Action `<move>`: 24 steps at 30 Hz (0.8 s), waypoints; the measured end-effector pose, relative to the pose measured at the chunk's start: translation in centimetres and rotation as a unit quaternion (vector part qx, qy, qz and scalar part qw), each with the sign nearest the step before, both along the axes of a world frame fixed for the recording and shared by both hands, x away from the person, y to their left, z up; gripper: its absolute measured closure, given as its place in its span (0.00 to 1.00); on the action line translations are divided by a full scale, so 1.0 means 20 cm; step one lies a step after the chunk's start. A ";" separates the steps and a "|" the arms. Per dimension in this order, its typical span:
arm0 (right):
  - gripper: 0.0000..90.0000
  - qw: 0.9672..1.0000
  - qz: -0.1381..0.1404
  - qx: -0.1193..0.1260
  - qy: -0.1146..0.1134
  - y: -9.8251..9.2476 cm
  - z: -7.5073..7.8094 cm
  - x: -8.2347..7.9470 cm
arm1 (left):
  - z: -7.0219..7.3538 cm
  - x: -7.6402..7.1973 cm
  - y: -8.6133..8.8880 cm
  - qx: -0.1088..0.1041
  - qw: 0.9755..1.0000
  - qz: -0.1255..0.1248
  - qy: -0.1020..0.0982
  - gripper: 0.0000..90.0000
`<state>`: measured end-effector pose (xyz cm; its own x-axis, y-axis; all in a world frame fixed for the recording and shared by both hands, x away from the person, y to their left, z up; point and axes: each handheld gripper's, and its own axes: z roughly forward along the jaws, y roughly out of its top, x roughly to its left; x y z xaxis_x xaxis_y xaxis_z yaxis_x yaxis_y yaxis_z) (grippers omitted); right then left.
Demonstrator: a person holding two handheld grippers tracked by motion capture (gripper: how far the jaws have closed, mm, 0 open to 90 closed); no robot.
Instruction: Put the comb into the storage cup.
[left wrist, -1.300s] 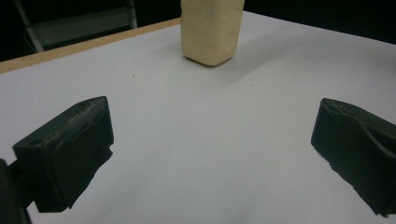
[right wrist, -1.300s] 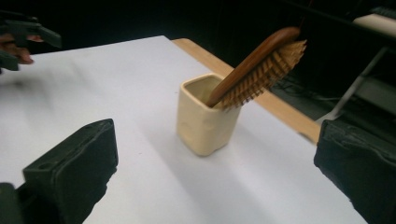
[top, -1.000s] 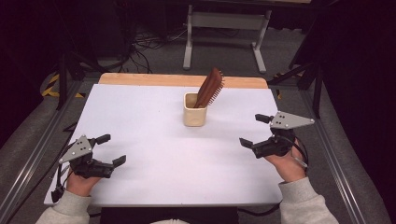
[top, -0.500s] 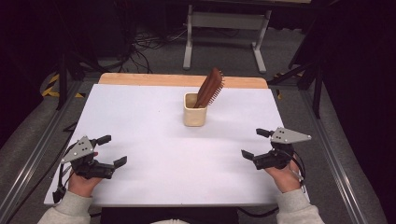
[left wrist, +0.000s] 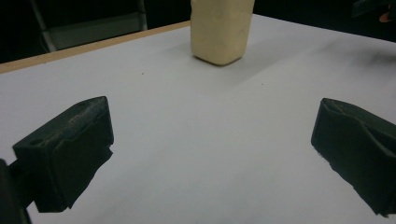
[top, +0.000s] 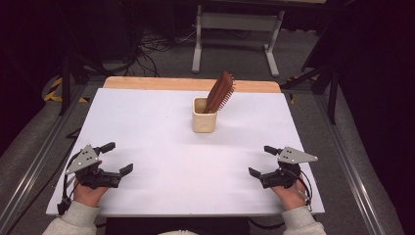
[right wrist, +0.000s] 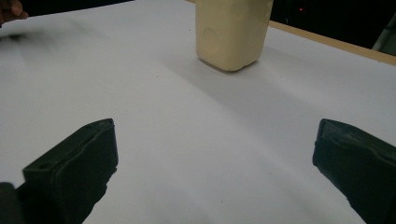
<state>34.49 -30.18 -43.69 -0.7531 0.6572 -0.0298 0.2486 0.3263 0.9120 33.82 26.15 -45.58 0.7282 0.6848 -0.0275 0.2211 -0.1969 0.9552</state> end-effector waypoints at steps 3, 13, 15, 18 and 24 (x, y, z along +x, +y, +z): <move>0.01 1.000 -0.001 0.019 0.010 0.01 -0.05 -0.01 | -0.02 0.00 0.00 -0.002 1.000 0.004 0.007 0.00; 0.01 1.000 -0.019 0.000 0.003 0.04 -0.10 -0.02 | -0.03 0.00 -0.01 -0.006 1.000 0.009 0.002 0.00; 0.01 1.000 -0.026 0.006 0.004 0.03 -0.10 -0.02 | -0.03 0.01 -0.01 -0.009 1.000 0.009 0.008 0.00; 0.01 1.000 -0.026 0.004 0.003 0.02 -0.10 -0.02 | -0.03 0.01 0.00 -0.014 1.000 0.018 0.020 0.00; 0.02 1.000 -0.024 0.004 0.003 0.01 -0.10 -0.01 | -0.03 0.01 -0.01 -0.016 1.000 0.009 0.018 0.00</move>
